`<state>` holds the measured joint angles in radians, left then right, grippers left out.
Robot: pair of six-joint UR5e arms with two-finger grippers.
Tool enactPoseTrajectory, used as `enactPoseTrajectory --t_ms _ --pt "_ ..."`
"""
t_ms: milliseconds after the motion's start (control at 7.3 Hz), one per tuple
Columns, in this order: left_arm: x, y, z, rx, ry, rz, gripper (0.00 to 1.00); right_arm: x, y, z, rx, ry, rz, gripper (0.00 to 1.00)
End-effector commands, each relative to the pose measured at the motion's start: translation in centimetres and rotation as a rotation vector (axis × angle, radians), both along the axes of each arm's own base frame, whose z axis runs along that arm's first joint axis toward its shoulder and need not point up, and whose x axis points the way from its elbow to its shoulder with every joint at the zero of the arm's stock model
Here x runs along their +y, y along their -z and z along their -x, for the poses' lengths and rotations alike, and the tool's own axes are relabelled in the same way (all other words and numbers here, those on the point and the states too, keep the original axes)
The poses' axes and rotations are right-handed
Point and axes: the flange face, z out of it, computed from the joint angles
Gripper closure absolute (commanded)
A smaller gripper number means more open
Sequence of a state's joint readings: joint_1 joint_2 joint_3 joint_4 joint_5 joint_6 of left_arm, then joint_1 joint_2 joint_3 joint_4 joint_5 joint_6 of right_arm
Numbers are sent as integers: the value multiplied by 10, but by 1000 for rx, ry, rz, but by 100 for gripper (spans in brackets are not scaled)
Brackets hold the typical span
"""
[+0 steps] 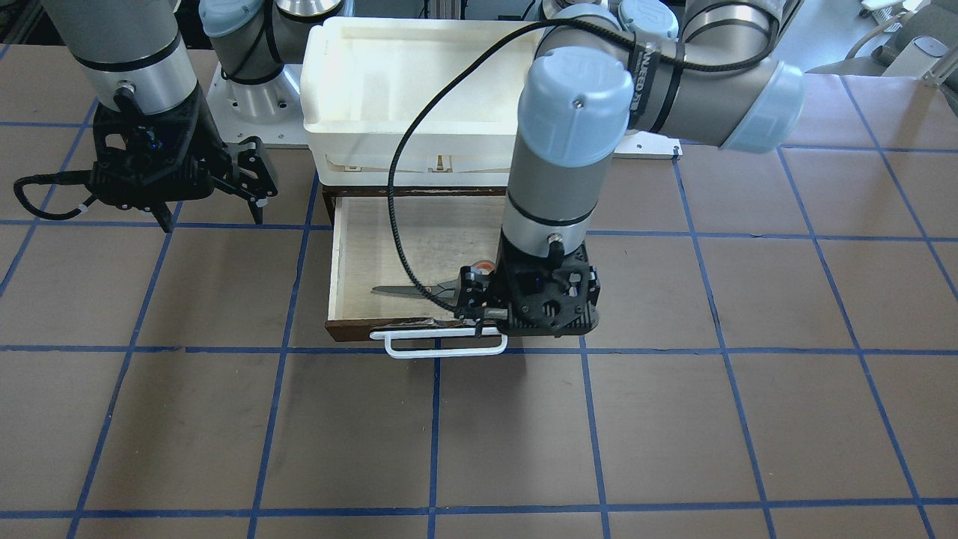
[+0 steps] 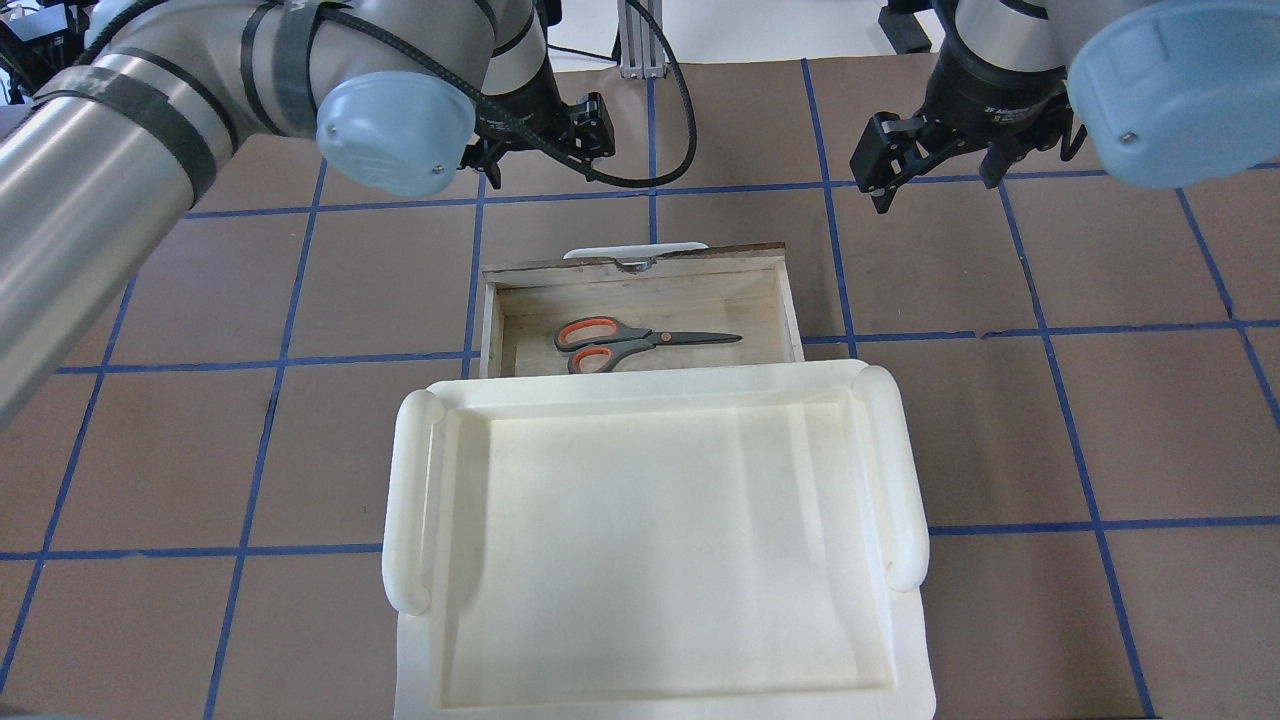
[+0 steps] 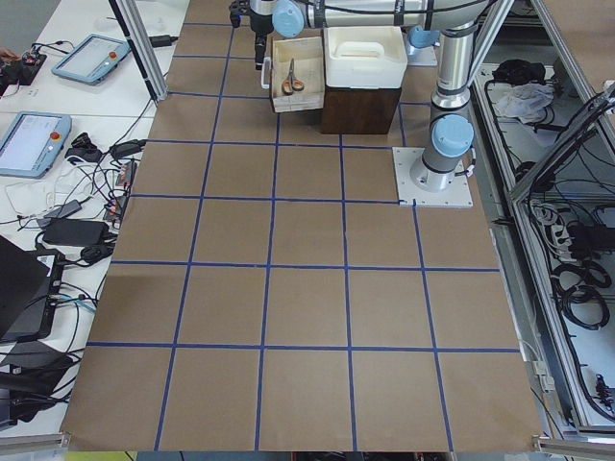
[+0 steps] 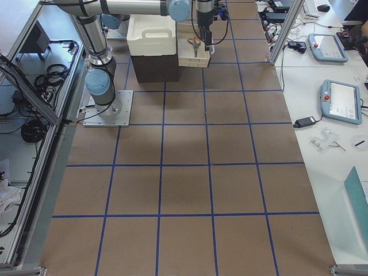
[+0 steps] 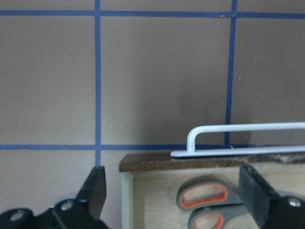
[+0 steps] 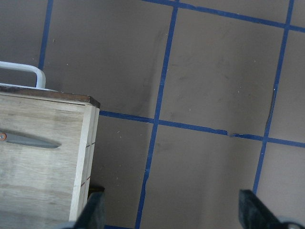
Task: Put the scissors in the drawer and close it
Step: 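Reach the left gripper over the drawer's far edge near the handle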
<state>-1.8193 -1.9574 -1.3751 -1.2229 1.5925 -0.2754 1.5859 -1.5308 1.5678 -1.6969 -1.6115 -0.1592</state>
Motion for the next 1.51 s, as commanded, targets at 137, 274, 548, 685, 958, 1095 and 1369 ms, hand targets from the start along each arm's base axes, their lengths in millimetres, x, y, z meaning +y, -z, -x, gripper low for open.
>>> enactPoseTrajectory --t_ms 137,274,548,685,958,1095,1369 --pt "-36 86 68 -70 25 -19 0 4 -2 1 -3 15 -9 0" --pt "-39 113 75 -81 34 -54 0 2 2 0 -2 16 -15 0" --pt "-45 137 83 -80 38 -80 0 8 -5 -4 -5 7 -3 0" --pt "-43 147 87 -83 45 -101 0 16 -17 -5 -6 5 18 0" --pt "-36 157 88 -88 52 -174 0 18 -18 -4 -2 4 17 0" --pt "-33 159 88 -95 54 -195 0 22 -18 -5 -4 4 5 0" --pt "-28 162 89 -81 55 -239 0 26 -24 -4 -4 4 16 0"
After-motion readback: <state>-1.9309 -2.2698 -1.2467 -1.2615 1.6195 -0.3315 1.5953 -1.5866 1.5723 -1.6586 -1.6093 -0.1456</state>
